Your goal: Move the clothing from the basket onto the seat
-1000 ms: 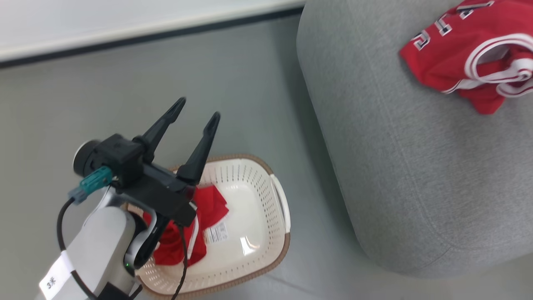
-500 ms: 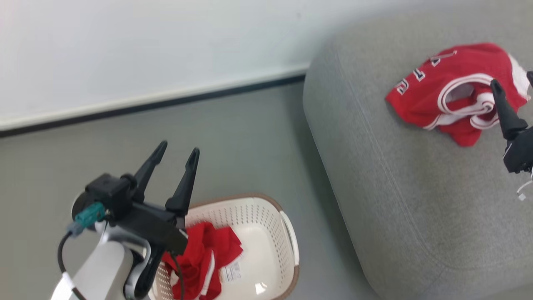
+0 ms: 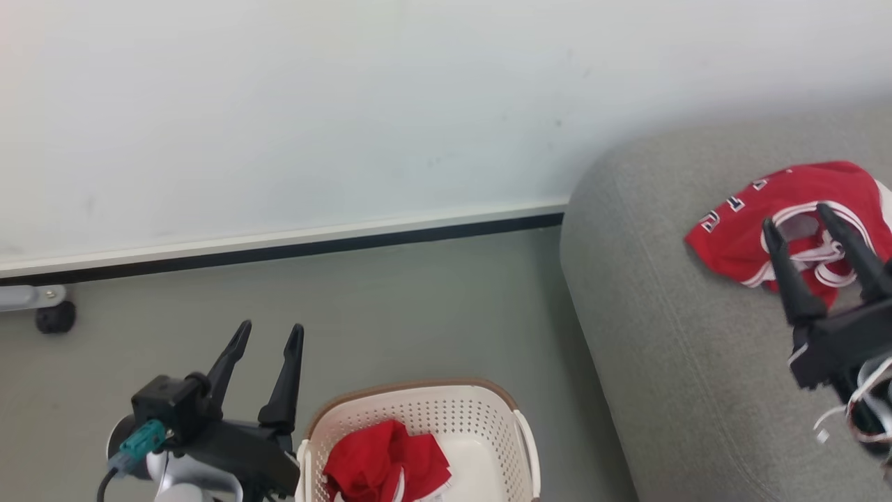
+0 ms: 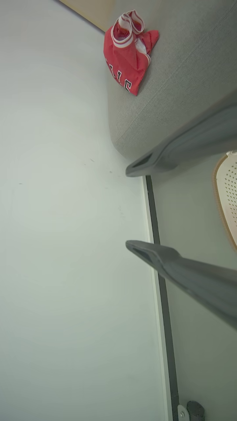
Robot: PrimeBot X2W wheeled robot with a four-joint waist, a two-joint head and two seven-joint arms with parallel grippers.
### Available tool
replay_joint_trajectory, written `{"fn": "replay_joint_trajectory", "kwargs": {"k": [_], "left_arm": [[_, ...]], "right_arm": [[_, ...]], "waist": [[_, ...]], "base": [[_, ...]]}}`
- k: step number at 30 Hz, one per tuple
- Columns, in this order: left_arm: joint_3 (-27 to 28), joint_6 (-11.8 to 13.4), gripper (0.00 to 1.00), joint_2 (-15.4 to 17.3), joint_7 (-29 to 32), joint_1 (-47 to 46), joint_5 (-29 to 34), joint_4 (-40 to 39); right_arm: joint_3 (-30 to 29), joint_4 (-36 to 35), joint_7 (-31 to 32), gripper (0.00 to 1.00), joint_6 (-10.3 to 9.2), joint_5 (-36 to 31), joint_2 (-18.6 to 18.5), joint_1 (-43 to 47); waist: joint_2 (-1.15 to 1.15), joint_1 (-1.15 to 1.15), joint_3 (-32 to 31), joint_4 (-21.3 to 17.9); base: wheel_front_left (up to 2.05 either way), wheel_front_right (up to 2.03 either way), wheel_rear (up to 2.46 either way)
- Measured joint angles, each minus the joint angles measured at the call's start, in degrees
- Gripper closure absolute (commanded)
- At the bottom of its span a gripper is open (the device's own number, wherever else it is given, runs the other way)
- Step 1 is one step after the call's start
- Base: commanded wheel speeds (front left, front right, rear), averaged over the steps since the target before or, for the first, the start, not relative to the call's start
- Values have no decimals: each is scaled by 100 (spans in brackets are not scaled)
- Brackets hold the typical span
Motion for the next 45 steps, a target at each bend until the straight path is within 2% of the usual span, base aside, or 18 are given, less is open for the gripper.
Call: {"fn": "replay_joint_trajectory", "kwargs": {"k": [6,7,14,20,37,45], "left_arm": [[193,238,0,43,-75,370,1,-138],[261,287,0,88,-77,485,5,-210],[520,425,0,144,-130,786,122,-383],[699,447,0,160,-131,965,205,-449],[947,497,0,79,-133,994,477,-698],[836,492,0,-66,-133,994,545,-855]], "right_arm": [[-89,-688,-234,0,-426,18,219,859],[-92,-924,-277,0,-560,29,310,1101],[-134,-1418,-336,0,-1020,-11,576,1839],[-54,-1613,-380,0,-1104,-205,798,2111],[-278,-1963,-387,0,-1172,-410,942,2217],[-367,-2151,-388,0,-1177,-480,1031,2206]], "waist": [[0,0,-223,283],[0,0,-273,356],[0,1,-337,468],[1,1,-327,438],[1,1,-156,440],[1,1,30,408]], "base": [[0,0,0],[0,0,0],[0,0,0],[0,0,0],[0,0,0],[0,0,0]]}}
